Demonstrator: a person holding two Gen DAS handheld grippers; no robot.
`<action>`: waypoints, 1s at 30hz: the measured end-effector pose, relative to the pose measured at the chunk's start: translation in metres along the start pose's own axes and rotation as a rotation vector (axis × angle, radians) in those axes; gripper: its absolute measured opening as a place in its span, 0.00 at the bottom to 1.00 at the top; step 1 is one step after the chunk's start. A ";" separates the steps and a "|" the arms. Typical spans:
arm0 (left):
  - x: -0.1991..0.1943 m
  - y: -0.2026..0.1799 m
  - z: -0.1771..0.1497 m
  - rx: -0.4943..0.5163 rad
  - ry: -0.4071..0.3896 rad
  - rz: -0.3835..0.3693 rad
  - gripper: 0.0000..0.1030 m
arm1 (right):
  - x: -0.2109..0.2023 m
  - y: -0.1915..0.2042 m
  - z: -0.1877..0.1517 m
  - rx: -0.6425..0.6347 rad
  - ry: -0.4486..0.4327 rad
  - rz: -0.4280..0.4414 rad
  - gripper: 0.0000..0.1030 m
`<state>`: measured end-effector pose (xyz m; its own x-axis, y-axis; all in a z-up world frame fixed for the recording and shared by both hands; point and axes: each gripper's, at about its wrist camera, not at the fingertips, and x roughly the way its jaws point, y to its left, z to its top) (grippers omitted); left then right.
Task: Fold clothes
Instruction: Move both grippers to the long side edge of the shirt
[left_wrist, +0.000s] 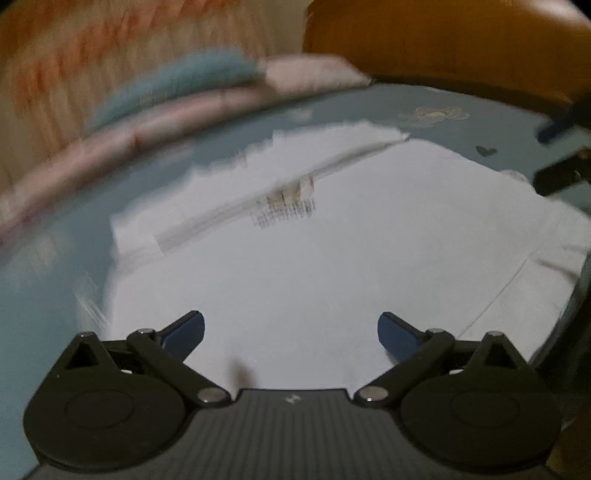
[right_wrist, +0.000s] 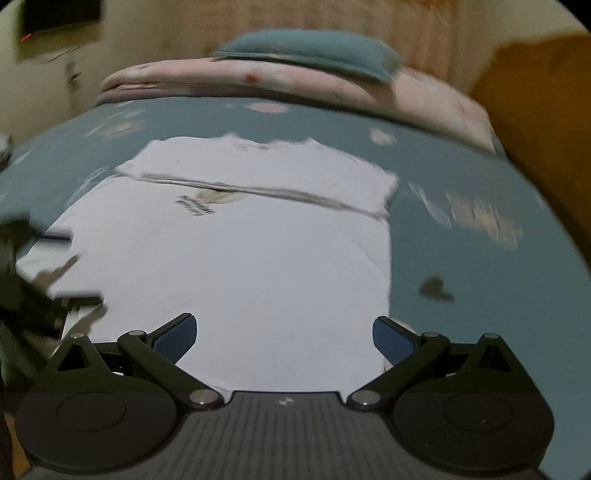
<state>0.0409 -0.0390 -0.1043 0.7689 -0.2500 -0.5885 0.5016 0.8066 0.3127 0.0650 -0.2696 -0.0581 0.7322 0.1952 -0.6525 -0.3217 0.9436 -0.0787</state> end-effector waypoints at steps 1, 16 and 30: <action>-0.006 -0.006 0.000 0.054 -0.008 0.007 0.96 | -0.003 0.005 0.002 -0.031 -0.010 0.006 1.00; -0.031 -0.076 -0.006 0.613 -0.007 0.049 0.96 | -0.015 0.045 -0.003 -0.151 -0.012 0.042 1.00; -0.028 -0.073 0.003 0.661 -0.047 0.142 0.96 | -0.011 0.072 -0.010 -0.261 -0.036 0.148 1.00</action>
<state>-0.0161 -0.0923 -0.1088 0.8542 -0.2011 -0.4795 0.5199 0.3397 0.7838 0.0276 -0.2069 -0.0641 0.6852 0.3390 -0.6447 -0.5663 0.8046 -0.1789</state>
